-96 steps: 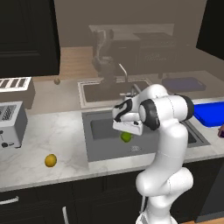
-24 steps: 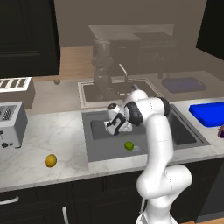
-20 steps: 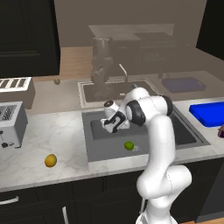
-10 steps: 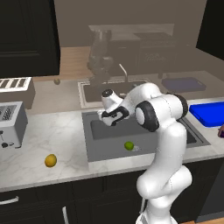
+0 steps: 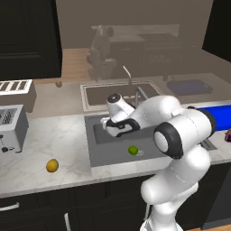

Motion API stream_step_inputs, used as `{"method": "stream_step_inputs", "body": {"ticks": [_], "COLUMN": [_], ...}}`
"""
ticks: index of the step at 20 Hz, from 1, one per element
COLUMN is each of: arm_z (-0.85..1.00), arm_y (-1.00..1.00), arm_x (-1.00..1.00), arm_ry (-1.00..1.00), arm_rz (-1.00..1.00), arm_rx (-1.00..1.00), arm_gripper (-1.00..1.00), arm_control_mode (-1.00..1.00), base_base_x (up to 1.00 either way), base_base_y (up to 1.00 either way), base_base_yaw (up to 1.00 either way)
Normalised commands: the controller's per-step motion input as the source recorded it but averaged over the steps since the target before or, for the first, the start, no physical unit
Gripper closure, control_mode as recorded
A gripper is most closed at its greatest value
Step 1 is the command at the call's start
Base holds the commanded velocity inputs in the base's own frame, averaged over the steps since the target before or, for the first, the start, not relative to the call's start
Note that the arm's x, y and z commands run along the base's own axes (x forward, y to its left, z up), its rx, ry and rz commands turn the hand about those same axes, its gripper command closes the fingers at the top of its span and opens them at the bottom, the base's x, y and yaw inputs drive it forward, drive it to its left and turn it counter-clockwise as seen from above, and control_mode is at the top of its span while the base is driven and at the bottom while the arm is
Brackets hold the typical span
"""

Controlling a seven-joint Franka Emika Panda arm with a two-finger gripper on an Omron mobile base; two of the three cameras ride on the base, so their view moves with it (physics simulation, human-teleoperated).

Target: Pick up all produce items and place them in the sink. Turn on the sink faucet to wash them. Then turn the sink off and put them in the tray.

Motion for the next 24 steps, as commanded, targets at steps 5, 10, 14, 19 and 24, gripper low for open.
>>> {"method": "stream_step_inputs", "body": {"ticks": [5,10,14,19,24], "arm_z": [0.36,0.44,0.26,0.02,0.00], "arm_y": [0.40,0.59,0.64,0.73,0.75], "arm_x": [-0.60,-0.23,-0.16,-0.17,-0.16], "arm_ry": [0.00,0.10,0.15,0.14,0.12], "arm_rz": [0.22,0.26,0.27,0.25,0.21], "arm_rx": [0.08,0.11,0.11,0.08,0.03], "arm_gripper": [-1.00,-1.00,-1.00,-1.00,-1.00], "arm_control_mode": [-1.00,-1.00,-1.00,-1.00,-1.00], "base_base_x": [0.00,0.00,0.00,0.00,0.00], "base_base_y": [0.00,0.00,0.00,0.00,0.00], "base_base_yaw": [0.00,0.00,0.00,0.00,0.00]}}
